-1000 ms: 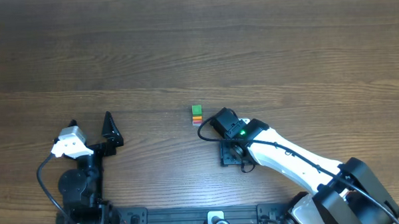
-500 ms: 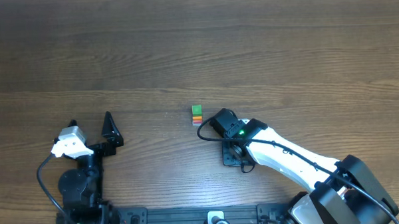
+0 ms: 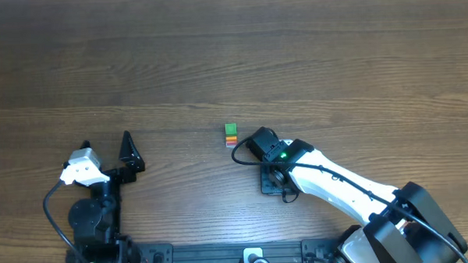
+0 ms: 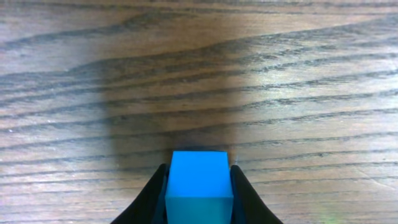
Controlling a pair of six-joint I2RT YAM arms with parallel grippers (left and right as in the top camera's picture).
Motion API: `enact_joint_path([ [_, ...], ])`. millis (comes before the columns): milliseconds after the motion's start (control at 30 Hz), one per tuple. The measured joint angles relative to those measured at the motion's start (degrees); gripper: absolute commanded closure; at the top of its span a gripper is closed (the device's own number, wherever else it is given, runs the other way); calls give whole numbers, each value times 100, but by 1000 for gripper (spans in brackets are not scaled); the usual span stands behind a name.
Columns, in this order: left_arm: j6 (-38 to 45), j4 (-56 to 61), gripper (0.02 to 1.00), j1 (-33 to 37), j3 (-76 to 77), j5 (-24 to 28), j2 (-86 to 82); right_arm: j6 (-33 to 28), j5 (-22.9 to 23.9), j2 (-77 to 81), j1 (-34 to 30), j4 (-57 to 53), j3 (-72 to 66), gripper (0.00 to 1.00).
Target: Stack Cubes
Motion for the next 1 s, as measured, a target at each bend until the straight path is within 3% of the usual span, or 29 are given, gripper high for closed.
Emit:
enact_joint_path([
  [167,0,0,18,0,0,0,0,-4,-17,20,0,-529,507,930],
  [333,0,0,18,0,0,0,0,-105,31,55,2,-1429,1880,991],
  [667,0,0,18,0,0,0,0,-127,289,483,140,-2645,4461,989],
  [1000,0,0,20,0,0,0,0,-125,310,1679,306,-2879,5375,989],
])
